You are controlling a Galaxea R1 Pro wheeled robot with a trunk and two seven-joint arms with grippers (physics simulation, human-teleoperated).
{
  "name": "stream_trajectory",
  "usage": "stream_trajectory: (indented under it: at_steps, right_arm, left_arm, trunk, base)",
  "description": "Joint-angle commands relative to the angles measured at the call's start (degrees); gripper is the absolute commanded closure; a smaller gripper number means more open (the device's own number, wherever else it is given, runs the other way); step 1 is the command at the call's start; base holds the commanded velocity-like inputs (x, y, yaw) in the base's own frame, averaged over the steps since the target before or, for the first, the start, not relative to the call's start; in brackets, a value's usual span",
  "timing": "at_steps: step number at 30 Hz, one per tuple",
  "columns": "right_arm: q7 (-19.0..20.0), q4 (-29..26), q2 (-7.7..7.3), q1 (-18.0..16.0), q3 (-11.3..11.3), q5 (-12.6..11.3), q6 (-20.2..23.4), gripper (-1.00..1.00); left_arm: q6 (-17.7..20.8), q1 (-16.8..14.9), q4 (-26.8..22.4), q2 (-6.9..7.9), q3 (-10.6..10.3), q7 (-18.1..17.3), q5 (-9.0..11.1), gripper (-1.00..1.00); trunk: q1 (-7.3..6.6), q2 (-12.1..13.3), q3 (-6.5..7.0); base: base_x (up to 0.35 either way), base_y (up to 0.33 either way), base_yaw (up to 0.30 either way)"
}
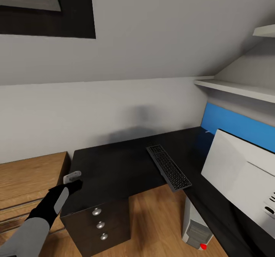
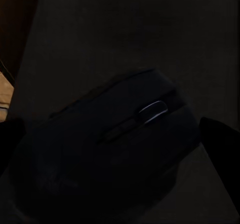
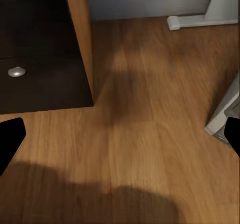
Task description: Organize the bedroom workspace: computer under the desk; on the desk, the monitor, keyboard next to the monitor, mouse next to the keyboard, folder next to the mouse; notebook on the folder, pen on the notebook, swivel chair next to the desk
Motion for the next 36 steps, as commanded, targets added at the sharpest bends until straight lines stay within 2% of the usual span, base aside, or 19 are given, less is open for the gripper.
stream_trajectory:
  at_steps: [1,5,6,9,11,12,14,17,24,36]
  right_arm:
    - [-0.3,-1.6,0.33,0.0,-0.1,0.3,1.6,-1.0]
    - [-0.3,-11.0,2.26,-0.1,-0.1,0.1,12.5,-1.0]
    - [-0.3,-12.6,2.56,-0.1,-0.1,0.0,14.3,-1.0]
    - [-0.2,-13.5,2.84,-0.1,-0.2,-0.1,15.9,-1.0]
    - [-0.2,-12.4,2.84,-0.1,-0.2,-0.1,15.6,-1.0]
    - [-0.2,-8.8,2.68,-0.1,-0.4,0.0,9.9,-1.0]
    - [-0.2,-7.9,2.63,-0.1,-0.5,0.0,7.3,-1.0]
    - [-0.3,-7.2,2.61,-0.1,-0.5,0.1,5.6,-1.0]
    - [-0.2,-6.5,2.59,-0.1,-0.3,0.2,4.3,-1.0]
    - [-0.2,-6.5,2.59,-0.1,-0.2,0.3,4.2,-1.0]
  left_arm:
    - [0.4,0.0,-0.2,0.02,0.1,0.3,0.6,1.0]
    - [0.7,0.0,-0.4,0.21,1.7,0.1,0.7,1.0]
    - [0.7,0.0,-0.3,0.17,2.3,0.0,0.6,1.0]
    - [0.7,0.0,0.1,0.08,2.8,0.0,0.6,1.0]
    - [0.5,0.0,0.7,0.05,3.0,0.0,0.5,1.0]
    - [0.4,0.0,1.2,0.04,3.1,0.0,0.4,1.0]
    - [0.4,0.0,1.3,0.02,3.2,-0.1,0.4,1.0]
    - [0.3,0.0,1.8,-0.04,3.2,0.1,0.4,1.0]
    - [0.4,0.0,4.1,-0.22,3.1,0.3,0.2,1.0]
    - [0.4,0.0,4.4,-0.2,3.2,0.4,0.4,1.0]
  trunk:
    - [0.02,-0.1,-0.1]
    - [0.02,-0.1,-0.1]
    - [0.02,-0.1,-0.1]
    - [0.02,-0.1,-0.1]
    - [0.02,-0.1,-0.1]
    - [0.02,-0.1,-0.1]
    - [0.02,-0.1,-0.1]
    - [0.02,-0.1,-0.1]
    - [0.02,-0.1,-0.1]
    - [0.02,-0.1,-0.1]
  base:
    - [0.0,0.0,0.0]
    - [0.0,0.0,0.0]
    - [0.0,0.0,0.0]
    - [0.0,0.0,0.0]
    - [0.0,0.0,0.0]
    - [0.0,0.0,0.0]
    - [0.0,0.0,0.0]
    - [0.0,0.0,0.0]
    - [0.013,0.0,0.0]
    - [0.179,0.0,0.0]
